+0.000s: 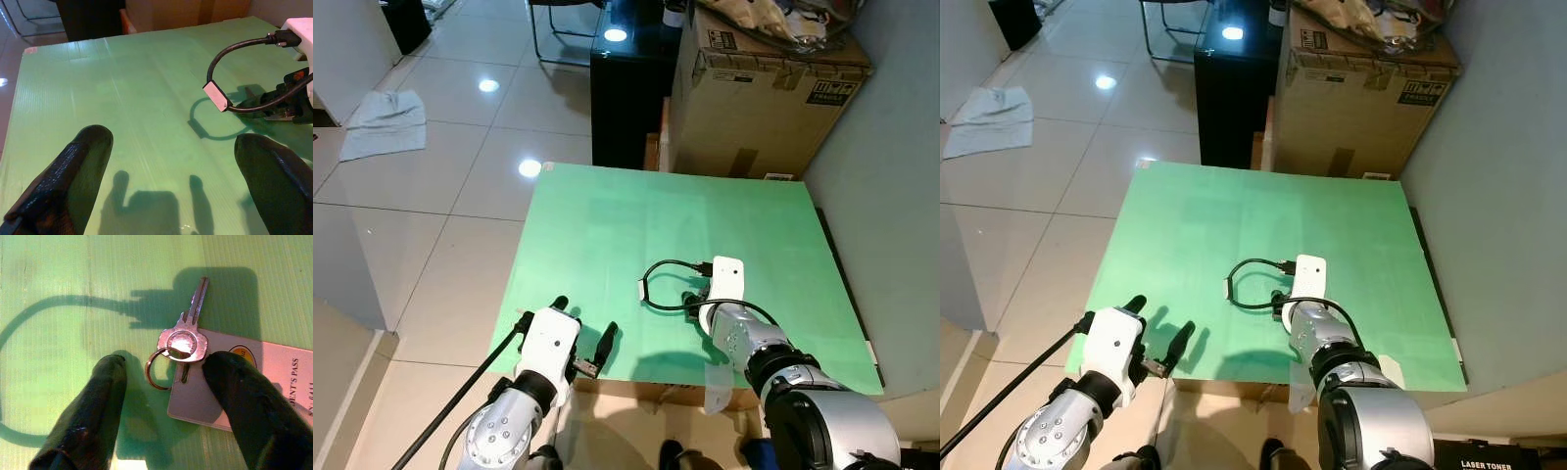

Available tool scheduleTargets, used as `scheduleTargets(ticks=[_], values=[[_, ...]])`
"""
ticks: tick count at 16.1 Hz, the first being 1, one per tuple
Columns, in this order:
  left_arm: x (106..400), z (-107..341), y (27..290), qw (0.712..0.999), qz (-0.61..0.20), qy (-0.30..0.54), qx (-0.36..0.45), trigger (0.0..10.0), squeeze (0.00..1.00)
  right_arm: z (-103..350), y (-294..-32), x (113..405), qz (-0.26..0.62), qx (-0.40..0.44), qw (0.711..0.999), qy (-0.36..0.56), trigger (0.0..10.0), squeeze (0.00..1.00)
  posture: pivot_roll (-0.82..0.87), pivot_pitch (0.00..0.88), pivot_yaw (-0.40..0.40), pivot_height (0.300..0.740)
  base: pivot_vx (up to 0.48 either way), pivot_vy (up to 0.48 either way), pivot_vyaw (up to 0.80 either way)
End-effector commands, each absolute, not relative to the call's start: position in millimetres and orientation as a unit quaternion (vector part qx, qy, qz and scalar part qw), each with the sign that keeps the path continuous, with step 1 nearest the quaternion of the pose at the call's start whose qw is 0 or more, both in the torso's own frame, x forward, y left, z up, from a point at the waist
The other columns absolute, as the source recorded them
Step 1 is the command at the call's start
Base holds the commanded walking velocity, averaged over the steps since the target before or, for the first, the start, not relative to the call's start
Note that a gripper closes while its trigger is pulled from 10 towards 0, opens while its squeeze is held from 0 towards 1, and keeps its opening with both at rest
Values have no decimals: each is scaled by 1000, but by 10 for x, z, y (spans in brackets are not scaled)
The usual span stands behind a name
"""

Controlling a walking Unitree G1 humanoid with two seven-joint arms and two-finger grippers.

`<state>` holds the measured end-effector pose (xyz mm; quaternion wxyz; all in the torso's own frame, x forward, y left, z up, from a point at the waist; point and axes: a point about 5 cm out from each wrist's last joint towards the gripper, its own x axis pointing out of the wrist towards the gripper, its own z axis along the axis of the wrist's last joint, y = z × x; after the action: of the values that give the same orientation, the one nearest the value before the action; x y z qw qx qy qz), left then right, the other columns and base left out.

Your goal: Hang keys on a hook

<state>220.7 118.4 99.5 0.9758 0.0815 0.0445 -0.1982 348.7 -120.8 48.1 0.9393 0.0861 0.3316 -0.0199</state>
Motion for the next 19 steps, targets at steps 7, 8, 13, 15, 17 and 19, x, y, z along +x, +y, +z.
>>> scheduleTargets(ticks=[7,8,13,15,17,19], values=[[2360,951,1032,976,-204,39,71,10000,0,309,-1256,3359,5,55,935,350,0,0,-5,220,-74,740,0,0,0],[2368,943,1013,975,-206,38,70,10000,0,292,-1249,3345,9,54,935,349,0,0,-3,220,-72,740,0,0,0],[2427,939,1005,975,-206,31,70,10000,0,683,-1115,3600,53,5,967,248,0,0,-15,192,-68,740,0,0,0],[2461,944,956,975,-210,26,67,10000,0,780,-1156,3650,52,16,972,229,0,0,-20,179,-69,740,0,0,0],[2467,943,937,975,-212,24,67,10000,0,823,-1180,3670,54,14,974,218,0,0,-22,175,-68,740,0,0,0],[2462,930,923,974,-215,23,66,10000,0,841,-1210,3675,53,10,976,211,0,0,-27,164,-68,740,0,0,0]])
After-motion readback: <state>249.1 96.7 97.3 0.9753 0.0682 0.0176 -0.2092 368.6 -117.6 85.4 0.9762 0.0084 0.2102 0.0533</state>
